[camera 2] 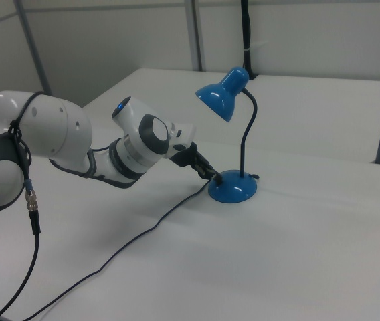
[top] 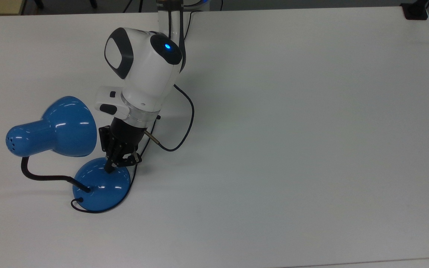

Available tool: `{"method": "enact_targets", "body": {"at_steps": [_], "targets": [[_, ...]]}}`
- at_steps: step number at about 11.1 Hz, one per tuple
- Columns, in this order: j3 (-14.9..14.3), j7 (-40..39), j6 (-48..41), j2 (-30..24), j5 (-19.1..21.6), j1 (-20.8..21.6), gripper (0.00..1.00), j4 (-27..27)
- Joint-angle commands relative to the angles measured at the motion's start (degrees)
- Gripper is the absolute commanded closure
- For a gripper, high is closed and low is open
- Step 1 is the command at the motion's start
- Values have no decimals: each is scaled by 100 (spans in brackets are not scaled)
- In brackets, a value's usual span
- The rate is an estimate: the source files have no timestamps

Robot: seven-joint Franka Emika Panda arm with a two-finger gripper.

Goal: Turn on the lamp
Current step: 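Press down on the switch on the lamp base with the gripper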

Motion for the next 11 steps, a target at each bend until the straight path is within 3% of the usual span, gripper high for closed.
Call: {"method": "enact_targets", "body": {"at_steps": [1,11], "targets": [[-2,165,137,139,-186,-39,100,196],[-37,173,155,420,-352,-83,100,372]]}}
